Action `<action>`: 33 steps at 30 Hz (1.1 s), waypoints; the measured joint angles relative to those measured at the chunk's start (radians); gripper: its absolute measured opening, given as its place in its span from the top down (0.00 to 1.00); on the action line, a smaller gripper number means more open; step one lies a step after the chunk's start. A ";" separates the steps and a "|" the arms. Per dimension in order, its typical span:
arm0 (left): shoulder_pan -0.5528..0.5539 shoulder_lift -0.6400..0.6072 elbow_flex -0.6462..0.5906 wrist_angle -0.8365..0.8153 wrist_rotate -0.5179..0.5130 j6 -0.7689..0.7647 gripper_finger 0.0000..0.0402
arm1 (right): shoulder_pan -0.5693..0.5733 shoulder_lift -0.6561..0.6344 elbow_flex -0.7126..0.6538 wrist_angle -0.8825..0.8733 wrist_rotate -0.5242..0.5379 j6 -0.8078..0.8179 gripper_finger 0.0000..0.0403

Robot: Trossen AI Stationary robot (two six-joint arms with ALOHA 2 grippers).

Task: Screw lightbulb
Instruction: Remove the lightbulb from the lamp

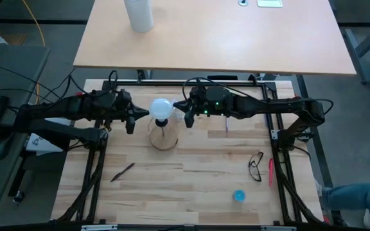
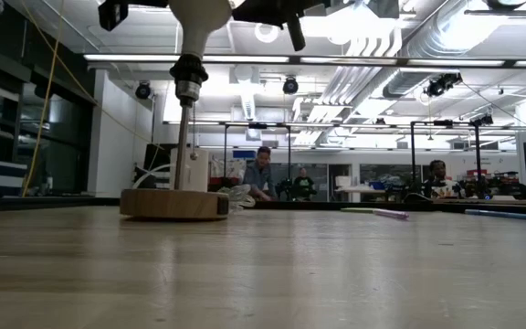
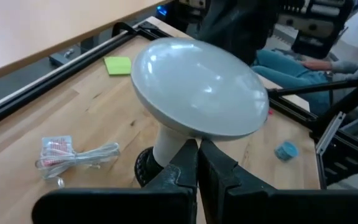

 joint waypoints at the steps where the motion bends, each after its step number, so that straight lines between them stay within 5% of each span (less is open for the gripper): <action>1: -0.004 0.001 0.000 0.000 -0.002 0.000 1.00 | -0.003 0.000 0.000 0.000 -0.003 -0.002 1.00; 33: -0.177 0.000 0.000 -0.089 -0.016 -0.151 1.00 | -0.066 -0.002 -0.001 -0.014 -0.021 -0.033 1.00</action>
